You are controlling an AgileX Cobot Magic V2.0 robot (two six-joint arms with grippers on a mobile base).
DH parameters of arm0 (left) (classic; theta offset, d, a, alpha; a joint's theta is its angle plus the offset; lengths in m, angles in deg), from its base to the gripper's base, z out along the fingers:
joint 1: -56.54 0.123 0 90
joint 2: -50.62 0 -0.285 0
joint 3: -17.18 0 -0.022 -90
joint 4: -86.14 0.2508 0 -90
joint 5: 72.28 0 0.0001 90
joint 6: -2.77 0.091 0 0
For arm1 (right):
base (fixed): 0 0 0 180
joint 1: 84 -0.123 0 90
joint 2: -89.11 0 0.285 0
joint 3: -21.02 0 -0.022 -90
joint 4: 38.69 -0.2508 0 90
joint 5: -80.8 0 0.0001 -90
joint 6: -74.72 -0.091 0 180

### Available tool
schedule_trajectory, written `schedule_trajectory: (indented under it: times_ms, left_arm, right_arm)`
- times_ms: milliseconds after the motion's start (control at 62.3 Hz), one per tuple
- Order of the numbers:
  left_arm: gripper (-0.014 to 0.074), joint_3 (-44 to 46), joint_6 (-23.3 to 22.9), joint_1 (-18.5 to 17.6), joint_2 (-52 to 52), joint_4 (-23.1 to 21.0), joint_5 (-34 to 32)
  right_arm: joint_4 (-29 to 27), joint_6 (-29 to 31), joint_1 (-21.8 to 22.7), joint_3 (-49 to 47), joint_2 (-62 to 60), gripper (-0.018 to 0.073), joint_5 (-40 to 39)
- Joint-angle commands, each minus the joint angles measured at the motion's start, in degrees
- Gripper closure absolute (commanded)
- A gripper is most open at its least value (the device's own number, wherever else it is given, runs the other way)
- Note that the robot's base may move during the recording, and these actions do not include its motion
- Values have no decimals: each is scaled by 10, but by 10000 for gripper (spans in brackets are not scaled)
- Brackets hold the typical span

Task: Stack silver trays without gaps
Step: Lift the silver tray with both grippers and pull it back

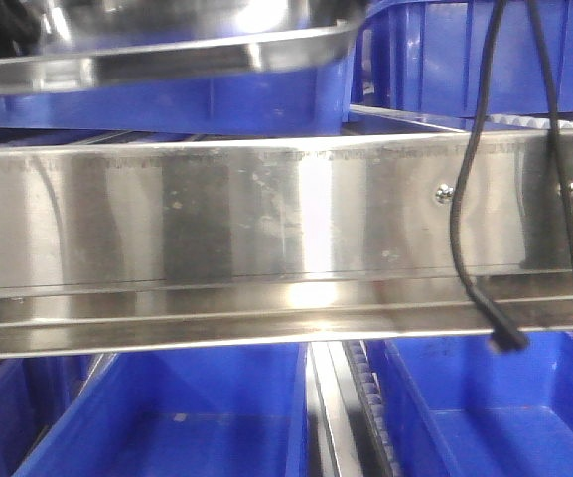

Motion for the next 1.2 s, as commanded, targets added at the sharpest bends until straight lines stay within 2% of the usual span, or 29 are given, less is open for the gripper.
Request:
schedule_trajectory:
  times_ms: [0,176,369,642,979,1187]
  left_arm:
    - [613,4,-5,-9,24,-1,-20]
    - [614,4,-33,-10,40,22,-20]
    - [614,4,-33,-10,49,25,-26]
    - [614,19,-33,-13,61,27,-40]
    - [614,88,-33,-13,61,40,-20]
    - [614,94,-34,-13,59,50,-15]
  right_arm:
    - [23,-8,-11,1,-12,637,-14]
    - [27,-17,-12,1,-22,637,-14]
    - [32,-21,-14,1,-23,637,-14]
    - [87,-57,-41,1,-37,637,-16]
    - [90,-68,-46,1,-46,637,-14]
    - [108,-81,-46,1,-62,637,-37]
